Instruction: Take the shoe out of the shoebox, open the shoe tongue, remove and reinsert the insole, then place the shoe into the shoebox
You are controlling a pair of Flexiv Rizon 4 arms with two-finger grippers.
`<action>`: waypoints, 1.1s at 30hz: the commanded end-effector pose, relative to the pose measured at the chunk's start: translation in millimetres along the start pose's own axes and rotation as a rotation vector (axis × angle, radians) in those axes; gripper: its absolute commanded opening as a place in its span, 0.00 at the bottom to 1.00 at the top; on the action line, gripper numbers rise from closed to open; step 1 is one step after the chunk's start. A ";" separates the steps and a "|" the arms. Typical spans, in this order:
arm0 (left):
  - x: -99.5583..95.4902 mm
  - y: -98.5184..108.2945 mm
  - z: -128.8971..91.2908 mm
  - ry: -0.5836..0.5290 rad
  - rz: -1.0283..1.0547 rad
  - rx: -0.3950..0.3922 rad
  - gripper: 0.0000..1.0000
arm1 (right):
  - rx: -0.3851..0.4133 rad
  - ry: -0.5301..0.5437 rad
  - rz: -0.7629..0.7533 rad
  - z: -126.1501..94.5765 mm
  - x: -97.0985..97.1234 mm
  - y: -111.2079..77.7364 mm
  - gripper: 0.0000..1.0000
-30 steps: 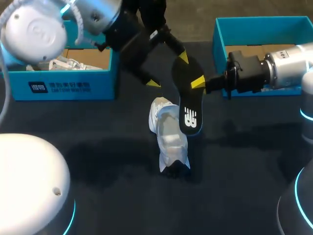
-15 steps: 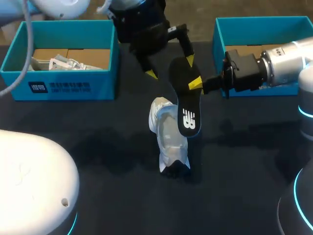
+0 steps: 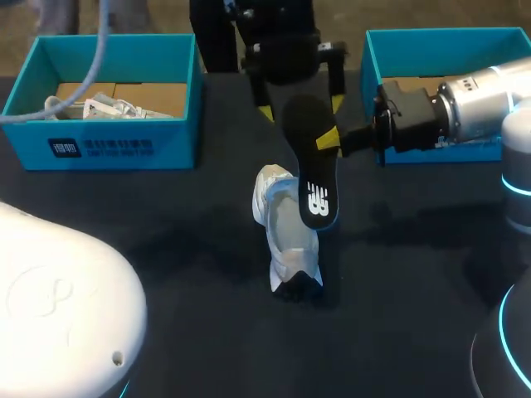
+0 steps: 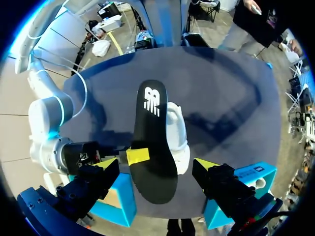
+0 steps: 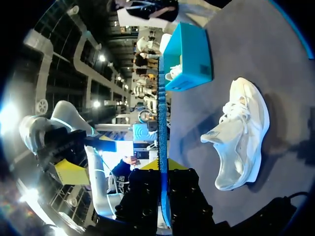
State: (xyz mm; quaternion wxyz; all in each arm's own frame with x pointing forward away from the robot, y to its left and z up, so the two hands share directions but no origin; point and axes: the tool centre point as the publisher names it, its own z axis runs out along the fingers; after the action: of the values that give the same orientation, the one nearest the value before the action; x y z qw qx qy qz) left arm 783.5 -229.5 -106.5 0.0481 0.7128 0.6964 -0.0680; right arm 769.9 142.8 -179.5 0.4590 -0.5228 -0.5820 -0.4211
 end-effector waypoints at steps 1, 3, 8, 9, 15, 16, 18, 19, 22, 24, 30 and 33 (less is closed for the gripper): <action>-3.5 1.6 -1.0 0.097 0.001 0.001 1.00 | 0.002 -0.001 0.001 0.8 -1.8 2.1 0.00; -3.4 1.6 -0.8 0.097 0.001 0.000 1.00 | 0.001 -0.001 0.001 0.5 -2.0 2.4 0.00; -4.1 2.2 -0.2 0.089 -0.003 -0.003 1.00 | 0.004 0.001 0.001 0.2 -2.7 3.5 0.00; -4.3 2.3 -0.1 0.086 -0.003 -0.003 1.00 | 0.004 0.002 0.002 0.3 -3.0 3.8 0.00; -4.6 2.9 0.4 0.056 0.002 -0.014 1.00 | 0.006 0.004 0.003 -0.3 -3.3 4.5 0.00; -4.4 3.2 1.1 0.036 0.001 -0.019 1.00 | 0.005 0.005 0.003 -0.9 -3.3 4.6 0.00; -4.3 3.9 2.4 -0.009 0.001 -0.027 1.00 | 0.003 0.005 0.005 -2.2 -3.5 4.5 0.00; -4.3 3.9 2.7 -0.013 0.002 -0.028 1.00 | 0.003 0.005 0.005 -2.4 -3.5 4.4 0.00; -0.6 3.8 5.8 -0.144 0.017 -0.053 1.00 | -0.005 0.002 0.008 -7.1 -4.1 4.2 0.00; 0.9 3.1 6.1 -0.223 0.024 -0.071 1.00 | -0.011 -0.001 0.011 -10.5 -4.3 4.7 0.00; 7.6 4.4 3.0 -0.507 0.031 -0.155 1.00 | -0.043 0.003 0.006 -22.5 -0.8 7.9 0.00; 10.0 3.3 1.7 -0.616 0.014 -0.163 1.00 | -0.049 0.003 0.005 -25.8 0.7 9.5 0.00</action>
State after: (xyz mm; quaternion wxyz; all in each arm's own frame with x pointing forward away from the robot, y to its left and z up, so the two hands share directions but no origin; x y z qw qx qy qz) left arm 795.6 -240.4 -102.7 0.1533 0.7051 0.6851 -0.0995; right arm 784.8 122.8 -175.7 0.4510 -0.5322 -0.5702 -0.4339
